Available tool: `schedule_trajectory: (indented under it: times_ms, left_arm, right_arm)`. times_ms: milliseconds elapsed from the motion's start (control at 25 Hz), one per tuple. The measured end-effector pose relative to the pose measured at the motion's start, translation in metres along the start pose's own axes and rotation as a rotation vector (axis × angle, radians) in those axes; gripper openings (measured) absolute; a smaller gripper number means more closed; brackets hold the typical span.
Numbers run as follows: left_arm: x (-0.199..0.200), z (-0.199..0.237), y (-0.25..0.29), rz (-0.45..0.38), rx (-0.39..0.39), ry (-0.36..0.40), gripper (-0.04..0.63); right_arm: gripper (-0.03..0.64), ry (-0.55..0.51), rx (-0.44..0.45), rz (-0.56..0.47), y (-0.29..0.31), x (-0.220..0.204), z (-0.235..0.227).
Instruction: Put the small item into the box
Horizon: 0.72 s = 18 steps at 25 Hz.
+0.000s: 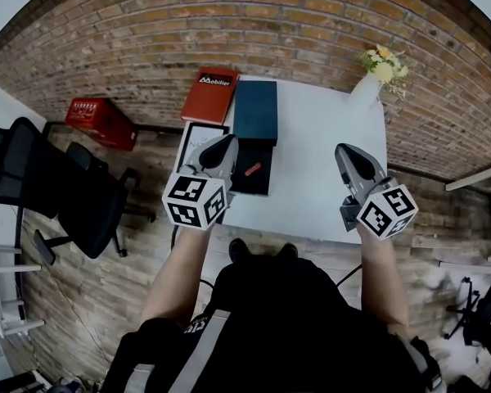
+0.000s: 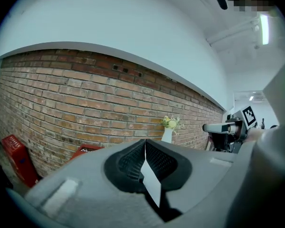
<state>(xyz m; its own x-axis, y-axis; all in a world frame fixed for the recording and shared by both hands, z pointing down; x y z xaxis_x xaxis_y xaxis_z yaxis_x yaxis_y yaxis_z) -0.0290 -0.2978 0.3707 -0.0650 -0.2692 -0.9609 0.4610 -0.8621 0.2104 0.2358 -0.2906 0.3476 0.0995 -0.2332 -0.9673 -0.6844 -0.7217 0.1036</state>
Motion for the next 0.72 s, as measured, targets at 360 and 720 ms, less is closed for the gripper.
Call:
schedule_trajectory:
  times_ms: [360, 720]
  left_arm:
    - [0.000, 0.008, -0.009, -0.019, 0.010, 0.001, 0.012]
    - [0.004, 0.010, -0.016, -0.022, 0.021, 0.025, 0.015]
  right_arm:
    - [-0.002, -0.097, 0.056, 0.000, 0.012, 0.004, 0.027]
    - [-0.002, -0.092, 0.058, -0.002, 0.014, 0.003, 0.029]
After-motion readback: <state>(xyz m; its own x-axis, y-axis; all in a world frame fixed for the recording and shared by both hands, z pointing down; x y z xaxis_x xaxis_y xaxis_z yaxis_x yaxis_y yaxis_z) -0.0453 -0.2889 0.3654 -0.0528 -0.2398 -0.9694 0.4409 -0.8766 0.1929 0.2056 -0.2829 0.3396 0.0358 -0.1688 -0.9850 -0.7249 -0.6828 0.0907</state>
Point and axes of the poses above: the fingertips, and each gripper's own axes: y forward along the fingers, z to its left, x out of its top, the point moved 4 cm from there along -y, backward along the fingers, and after that the axes turned 1 degree about x, right-handed, at the moved point
